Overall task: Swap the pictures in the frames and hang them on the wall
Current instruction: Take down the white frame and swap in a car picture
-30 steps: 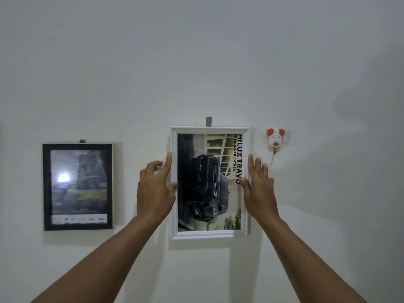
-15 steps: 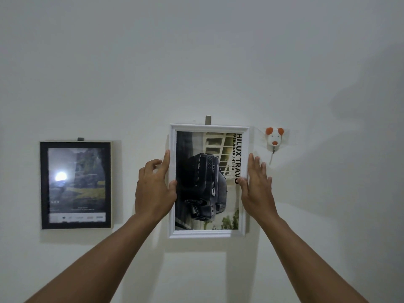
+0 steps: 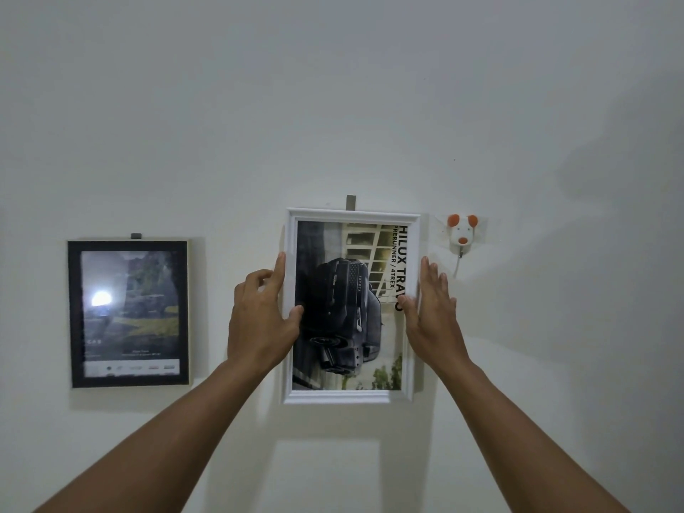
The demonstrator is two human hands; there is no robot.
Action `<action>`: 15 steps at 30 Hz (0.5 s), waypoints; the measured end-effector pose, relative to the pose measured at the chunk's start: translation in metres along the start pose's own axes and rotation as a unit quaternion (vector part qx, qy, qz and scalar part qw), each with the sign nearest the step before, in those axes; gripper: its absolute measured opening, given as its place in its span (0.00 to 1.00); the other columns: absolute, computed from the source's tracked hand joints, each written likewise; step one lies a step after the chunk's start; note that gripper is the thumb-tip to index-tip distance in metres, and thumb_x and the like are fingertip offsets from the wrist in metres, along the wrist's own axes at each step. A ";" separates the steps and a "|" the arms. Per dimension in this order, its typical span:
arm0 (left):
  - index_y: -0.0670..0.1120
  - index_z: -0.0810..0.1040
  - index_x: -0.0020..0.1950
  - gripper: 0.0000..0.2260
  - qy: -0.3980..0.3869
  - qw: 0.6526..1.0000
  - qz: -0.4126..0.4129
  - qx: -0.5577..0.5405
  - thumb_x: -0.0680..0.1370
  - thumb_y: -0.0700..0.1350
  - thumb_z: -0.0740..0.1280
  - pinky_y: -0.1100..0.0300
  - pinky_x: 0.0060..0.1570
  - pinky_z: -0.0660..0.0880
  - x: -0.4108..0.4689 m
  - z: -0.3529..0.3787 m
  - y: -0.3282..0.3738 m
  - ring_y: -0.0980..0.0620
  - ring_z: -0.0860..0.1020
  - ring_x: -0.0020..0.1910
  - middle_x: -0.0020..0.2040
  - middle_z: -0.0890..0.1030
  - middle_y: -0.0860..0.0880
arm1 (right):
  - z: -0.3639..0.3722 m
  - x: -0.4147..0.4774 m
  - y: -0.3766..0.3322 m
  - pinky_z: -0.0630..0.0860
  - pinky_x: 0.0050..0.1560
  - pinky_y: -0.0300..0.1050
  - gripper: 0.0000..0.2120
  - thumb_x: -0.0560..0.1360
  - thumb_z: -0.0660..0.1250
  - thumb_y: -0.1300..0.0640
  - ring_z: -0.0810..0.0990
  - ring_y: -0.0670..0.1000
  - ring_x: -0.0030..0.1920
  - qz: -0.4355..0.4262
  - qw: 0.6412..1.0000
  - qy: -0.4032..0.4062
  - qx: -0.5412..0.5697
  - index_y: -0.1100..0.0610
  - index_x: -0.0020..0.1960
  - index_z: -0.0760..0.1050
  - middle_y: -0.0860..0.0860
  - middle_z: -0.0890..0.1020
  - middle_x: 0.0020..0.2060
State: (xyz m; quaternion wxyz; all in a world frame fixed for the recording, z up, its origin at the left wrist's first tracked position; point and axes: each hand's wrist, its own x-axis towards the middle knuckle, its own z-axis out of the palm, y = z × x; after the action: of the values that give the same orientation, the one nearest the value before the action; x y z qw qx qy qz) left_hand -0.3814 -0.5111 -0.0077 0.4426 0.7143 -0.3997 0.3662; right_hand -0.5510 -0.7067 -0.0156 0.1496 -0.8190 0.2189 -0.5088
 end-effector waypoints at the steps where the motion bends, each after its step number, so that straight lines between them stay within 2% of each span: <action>1: 0.56 0.54 0.78 0.38 -0.002 1.000 -0.001 -0.001 0.74 0.50 0.71 0.53 0.59 0.72 0.000 -0.001 0.001 0.47 0.68 0.65 0.65 0.71 0.46 | -0.001 0.000 -0.001 0.40 0.77 0.57 0.31 0.84 0.52 0.48 0.38 0.48 0.79 0.000 1.000 -0.001 -0.001 0.46 0.80 0.38 0.46 0.42 0.80; 8: 0.55 0.52 0.79 0.38 -0.017 1.000 -0.015 -0.016 0.75 0.51 0.71 0.55 0.59 0.72 -0.005 -0.009 0.002 0.47 0.67 0.66 0.68 0.69 0.46 | -0.011 -0.006 -0.011 0.47 0.78 0.57 0.35 0.83 0.57 0.46 0.43 0.48 0.79 0.005 0.999 -0.012 -0.030 0.51 0.81 0.40 0.48 0.46 0.80; 15: 0.49 0.55 0.78 0.35 -0.029 0.999 -0.027 -0.027 0.76 0.52 0.69 0.53 0.63 0.70 -0.028 -0.031 0.000 0.46 0.68 0.68 0.70 0.67 0.44 | -0.031 -0.035 -0.031 0.57 0.77 0.54 0.36 0.81 0.59 0.42 0.52 0.50 0.79 0.024 0.996 -0.047 -0.068 0.53 0.81 0.46 0.49 0.53 0.80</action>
State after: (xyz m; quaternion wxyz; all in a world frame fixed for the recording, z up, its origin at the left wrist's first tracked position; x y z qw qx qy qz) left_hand -0.3984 -0.4754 -0.0212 0.4598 0.7226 -0.4029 0.3228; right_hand -0.5862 -0.6630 -0.0141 0.1155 -0.8447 0.2654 -0.4502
